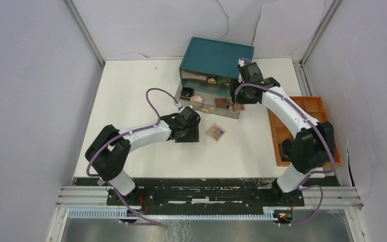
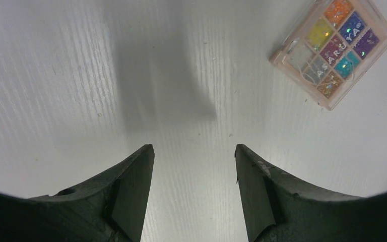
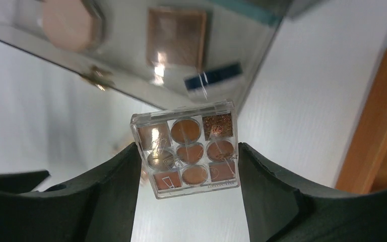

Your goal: Organize the makeup

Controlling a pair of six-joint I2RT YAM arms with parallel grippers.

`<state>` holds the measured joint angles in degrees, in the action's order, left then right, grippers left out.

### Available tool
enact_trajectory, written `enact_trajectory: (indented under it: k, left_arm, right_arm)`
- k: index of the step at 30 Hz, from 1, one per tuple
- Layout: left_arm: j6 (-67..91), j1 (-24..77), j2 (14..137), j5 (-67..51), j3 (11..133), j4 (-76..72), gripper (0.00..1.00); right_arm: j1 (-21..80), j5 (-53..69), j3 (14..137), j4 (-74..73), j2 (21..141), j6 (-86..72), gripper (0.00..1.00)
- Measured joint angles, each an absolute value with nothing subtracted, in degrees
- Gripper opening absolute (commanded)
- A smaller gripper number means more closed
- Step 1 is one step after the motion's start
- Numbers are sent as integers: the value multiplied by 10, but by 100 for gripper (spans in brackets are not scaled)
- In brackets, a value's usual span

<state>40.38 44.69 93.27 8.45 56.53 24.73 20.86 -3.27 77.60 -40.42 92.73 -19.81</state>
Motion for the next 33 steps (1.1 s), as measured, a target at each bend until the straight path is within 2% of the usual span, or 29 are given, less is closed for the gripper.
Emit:
enact_trajectory:
  k: [5,8,10,12,13,15,23,27,33]
  left_arm:
    - [404,447,923,86,552,248,67]
    - [403,447,909,89,549,248,67]
    - [402,447,902,90,549,248,67]
    - [400,447,896,92,549,248,67]
    - [398,447,892,95,549,249,68]
    - [394,447,887,98,548,249,68]
    - [385,447,881,102,537,251,71]
    - [380,447,881,104,534,251,75]
    - [378,443,872,105,524,252,89]
  right_arm:
    - [215,-17,916,-392,1027,-215,50]
    - [220,-13,979,-389,1098,-222,53]
    - [223,-11,1006,-386,1140,-228,65]
    - [225,-11,1021,-387,1173,-232,88]
    - [225,-11,1025,-388,1184,-237,94]
    - [230,-15,1030,-396,1194,-244,100]
    - [234,-41,1044,-398,1195,-246,100]
    - [245,-67,1027,-413,1158,-225,100]
    - [340,-86,937,-435,1022,-198,100]
